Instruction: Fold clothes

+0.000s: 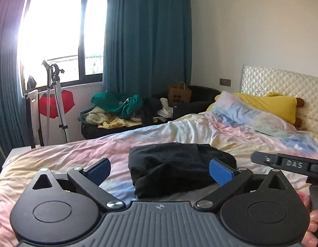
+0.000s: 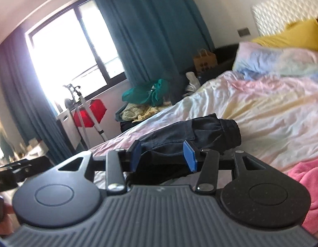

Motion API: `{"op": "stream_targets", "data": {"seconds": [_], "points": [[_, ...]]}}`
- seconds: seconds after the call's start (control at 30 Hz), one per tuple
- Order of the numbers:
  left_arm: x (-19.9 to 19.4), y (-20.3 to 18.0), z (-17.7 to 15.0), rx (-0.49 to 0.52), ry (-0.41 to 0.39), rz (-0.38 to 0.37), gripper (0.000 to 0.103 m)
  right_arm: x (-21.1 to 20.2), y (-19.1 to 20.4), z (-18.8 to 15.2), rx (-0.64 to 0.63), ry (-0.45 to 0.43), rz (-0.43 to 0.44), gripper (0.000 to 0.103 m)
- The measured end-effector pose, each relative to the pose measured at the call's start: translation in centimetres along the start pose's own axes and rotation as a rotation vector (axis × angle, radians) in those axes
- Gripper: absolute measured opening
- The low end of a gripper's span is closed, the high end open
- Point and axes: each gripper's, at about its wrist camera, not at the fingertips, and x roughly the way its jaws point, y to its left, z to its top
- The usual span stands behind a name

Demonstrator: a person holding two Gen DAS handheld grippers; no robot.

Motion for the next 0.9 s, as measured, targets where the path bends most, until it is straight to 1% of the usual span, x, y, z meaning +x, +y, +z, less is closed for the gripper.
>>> {"op": "stream_targets", "data": {"seconds": [0.07,0.17,0.27,0.37,0.53,0.67,0.77,0.9], "points": [[-0.6,-0.4,-0.8,-0.013,0.014,0.001,0.103,-0.5,0.5,-0.6,-0.021,-0.001,-0.004,0.049],[-0.9,-0.9,-1.9,0.008,0.016,0.028,0.103,-0.9,1.2,-1.5,-0.054,0.002,-0.012,0.049],[-0.8,-1.0,-2.7,0.021,0.015,0.051,0.103,-0.5,1.6,-2.5,-0.080,0.002,-0.017,0.049],[-0.5,-0.6,-3.3,0.012,0.011,0.052,0.103,0.0,1.7,-3.5,-0.095,0.004,-0.038,0.049],[0.3,-0.2,-4.6,0.025,0.012,0.100,0.103,1.1,1.7,-4.8,-0.109,0.012,-0.063,0.049],[1.0,0.1,-5.2,0.016,0.039,0.101,0.103,2.0,1.9,-5.6,-0.134,0.020,-0.090,0.049],[1.3,0.2,-5.4,0.025,0.043,0.120,0.103,2.5,2.1,-5.9,-0.155,0.035,-0.109,0.050],[1.4,0.3,-5.3,0.028,0.043,0.126,0.103,1.9,2.8,-6.2,-0.183,0.013,-0.100,0.052]]}}
